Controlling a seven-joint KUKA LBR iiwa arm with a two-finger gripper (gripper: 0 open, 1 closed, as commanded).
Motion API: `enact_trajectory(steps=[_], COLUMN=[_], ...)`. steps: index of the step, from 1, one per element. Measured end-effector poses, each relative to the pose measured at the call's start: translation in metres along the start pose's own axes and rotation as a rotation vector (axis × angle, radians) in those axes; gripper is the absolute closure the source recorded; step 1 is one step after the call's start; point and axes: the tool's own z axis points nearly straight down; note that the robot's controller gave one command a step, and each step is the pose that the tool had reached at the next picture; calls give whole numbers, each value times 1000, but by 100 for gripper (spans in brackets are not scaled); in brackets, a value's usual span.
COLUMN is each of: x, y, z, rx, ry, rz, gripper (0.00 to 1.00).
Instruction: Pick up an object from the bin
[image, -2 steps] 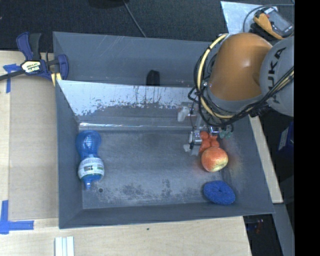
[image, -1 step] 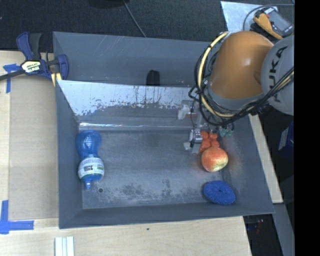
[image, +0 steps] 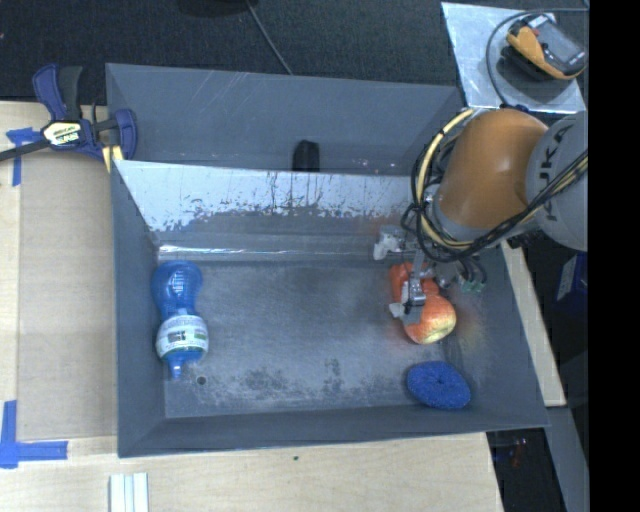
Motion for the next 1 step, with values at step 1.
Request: enact_trajectory(steps=[1], x=[1], y=[-35], z=[-30], rx=[-13], ry=[-9], rz=[-405], gripper=[0])
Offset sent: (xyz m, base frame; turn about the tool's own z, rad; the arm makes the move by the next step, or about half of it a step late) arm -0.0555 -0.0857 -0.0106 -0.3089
